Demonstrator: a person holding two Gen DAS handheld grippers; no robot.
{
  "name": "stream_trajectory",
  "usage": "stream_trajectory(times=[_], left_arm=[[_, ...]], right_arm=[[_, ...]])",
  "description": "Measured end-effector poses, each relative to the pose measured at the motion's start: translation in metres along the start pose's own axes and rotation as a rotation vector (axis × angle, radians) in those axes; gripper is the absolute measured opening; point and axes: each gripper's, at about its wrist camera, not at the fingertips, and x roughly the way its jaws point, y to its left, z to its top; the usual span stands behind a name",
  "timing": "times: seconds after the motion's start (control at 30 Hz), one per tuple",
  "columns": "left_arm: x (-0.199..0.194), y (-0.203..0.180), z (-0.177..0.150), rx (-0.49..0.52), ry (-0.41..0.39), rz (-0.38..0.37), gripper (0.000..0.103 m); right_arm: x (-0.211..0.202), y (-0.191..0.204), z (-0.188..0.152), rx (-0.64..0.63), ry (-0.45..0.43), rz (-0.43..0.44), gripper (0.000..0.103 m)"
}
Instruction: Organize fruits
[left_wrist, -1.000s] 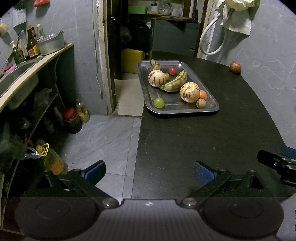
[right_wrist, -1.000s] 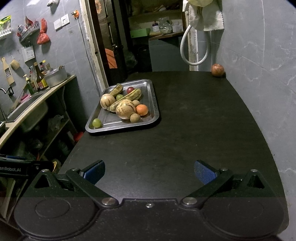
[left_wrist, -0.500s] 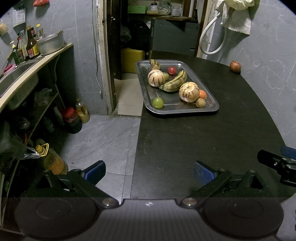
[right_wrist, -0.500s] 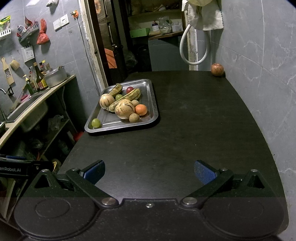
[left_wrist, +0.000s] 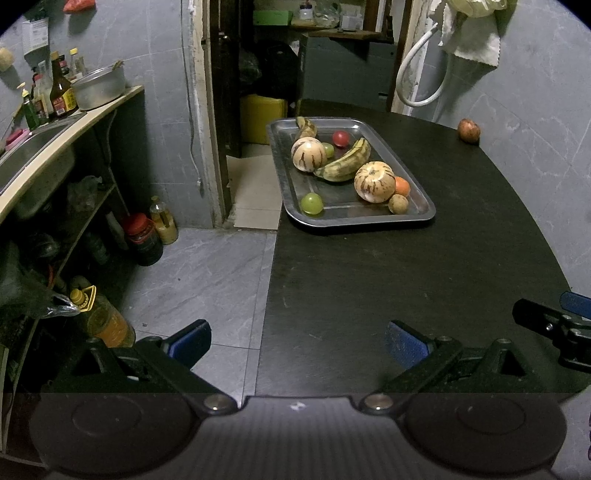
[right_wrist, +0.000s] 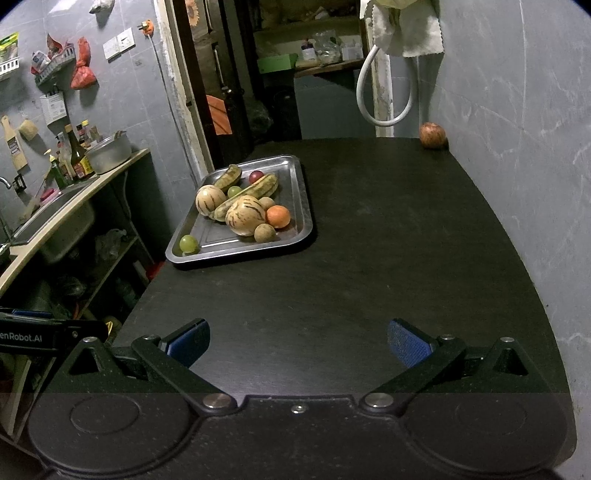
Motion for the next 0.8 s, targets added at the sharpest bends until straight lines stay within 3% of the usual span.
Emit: stream_trajectory(times=[0.2,0.37,0.8], left_arm=[[-0.0001,-0.0014,0.0022,0.003,0.002,-0.002,0.102],[-0.0031,-0.0068,0.0054,0.029,-0.005,0.068,0.102],[-0.0045,-0.0054,0.0069,0.015,-0.008,0.042,0.102]], right_arm=[[0.0002,-0.0006,-0.0009,0.001,0.0,0.001,0.102],[0.0004,-0.0007,-0.0006,0.0,0.001,0.002,0.102],[0.0005,-0.0001,-0.0001,0.001,0.002,0.002,0.102]])
